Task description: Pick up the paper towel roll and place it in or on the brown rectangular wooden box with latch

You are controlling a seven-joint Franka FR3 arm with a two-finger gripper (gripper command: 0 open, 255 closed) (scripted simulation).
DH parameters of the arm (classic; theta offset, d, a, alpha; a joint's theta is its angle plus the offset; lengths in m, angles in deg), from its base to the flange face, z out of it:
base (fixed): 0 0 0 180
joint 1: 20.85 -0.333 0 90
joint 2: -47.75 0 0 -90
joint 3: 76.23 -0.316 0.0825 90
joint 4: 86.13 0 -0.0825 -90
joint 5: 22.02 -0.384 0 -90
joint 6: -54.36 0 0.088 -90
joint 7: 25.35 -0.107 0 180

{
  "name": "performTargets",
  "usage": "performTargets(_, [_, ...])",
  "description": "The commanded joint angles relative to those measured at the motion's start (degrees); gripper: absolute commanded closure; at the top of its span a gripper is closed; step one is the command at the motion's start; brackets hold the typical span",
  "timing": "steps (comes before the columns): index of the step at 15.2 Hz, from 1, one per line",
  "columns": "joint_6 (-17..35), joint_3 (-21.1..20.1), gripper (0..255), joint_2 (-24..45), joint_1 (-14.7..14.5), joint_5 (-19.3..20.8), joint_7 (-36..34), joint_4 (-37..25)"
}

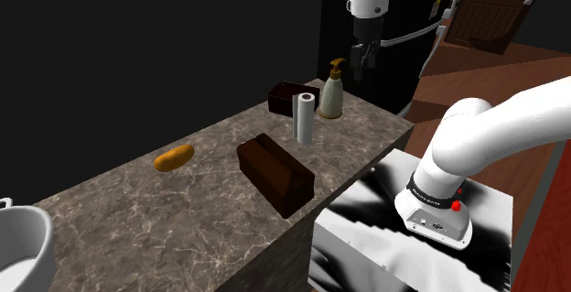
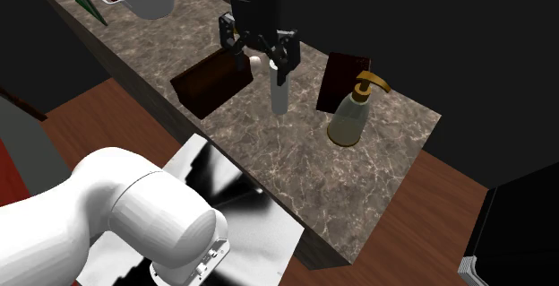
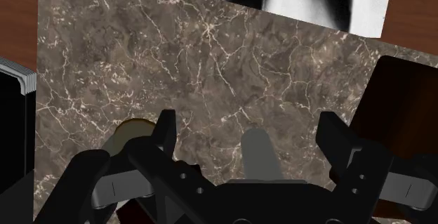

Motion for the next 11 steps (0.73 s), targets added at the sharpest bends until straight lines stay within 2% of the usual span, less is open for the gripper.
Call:
performTargets(1, [0.0,0.0,0,0.0,0.0,0.0,0.0,0.0])
performTargets(11, [20.14,-3.55,0,15.66,-0.87,-4.22,-10.18,0.68])
